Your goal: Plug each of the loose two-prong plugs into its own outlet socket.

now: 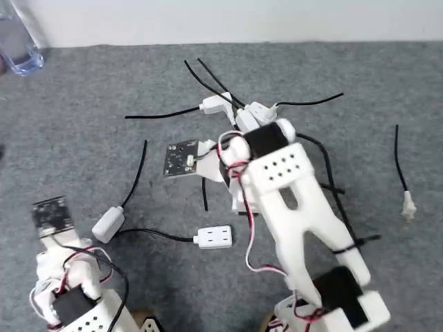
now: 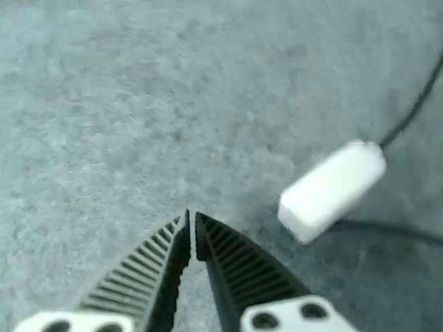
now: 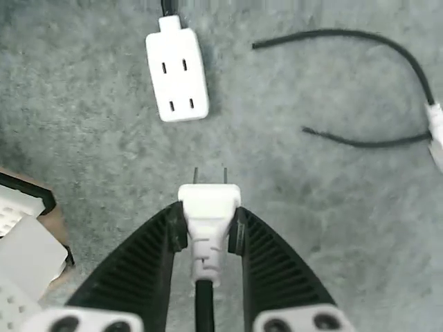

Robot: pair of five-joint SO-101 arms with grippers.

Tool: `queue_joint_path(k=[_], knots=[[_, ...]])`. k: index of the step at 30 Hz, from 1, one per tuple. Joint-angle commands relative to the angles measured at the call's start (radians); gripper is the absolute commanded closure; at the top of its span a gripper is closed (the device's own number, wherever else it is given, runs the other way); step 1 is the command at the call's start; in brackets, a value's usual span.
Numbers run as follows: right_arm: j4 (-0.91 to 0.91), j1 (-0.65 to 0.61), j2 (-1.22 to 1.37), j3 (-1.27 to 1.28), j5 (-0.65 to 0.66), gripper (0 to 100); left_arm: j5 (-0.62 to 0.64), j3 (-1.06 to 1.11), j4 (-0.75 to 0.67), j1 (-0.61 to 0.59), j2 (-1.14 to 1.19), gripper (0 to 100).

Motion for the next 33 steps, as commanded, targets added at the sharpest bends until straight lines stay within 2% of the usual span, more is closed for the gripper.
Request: queue_joint_path(k=[1, 8, 33], knots=[[0.019, -0.073, 0.051, -0.054, 0.014, 99.1, -0.049, 0.012, -0.032, 0.037, 0.002, 99], [-0.025, -0.099, 0.168, -0.057, 0.014, 99.1, -0.129, 0.038, -0.029, 0.092, 0.002, 99], [-0.081, -0.101, 0.323, -0.051, -0.023, 99.1, -0.129, 0.038, -0.025, 0.089, 0.002, 99]])
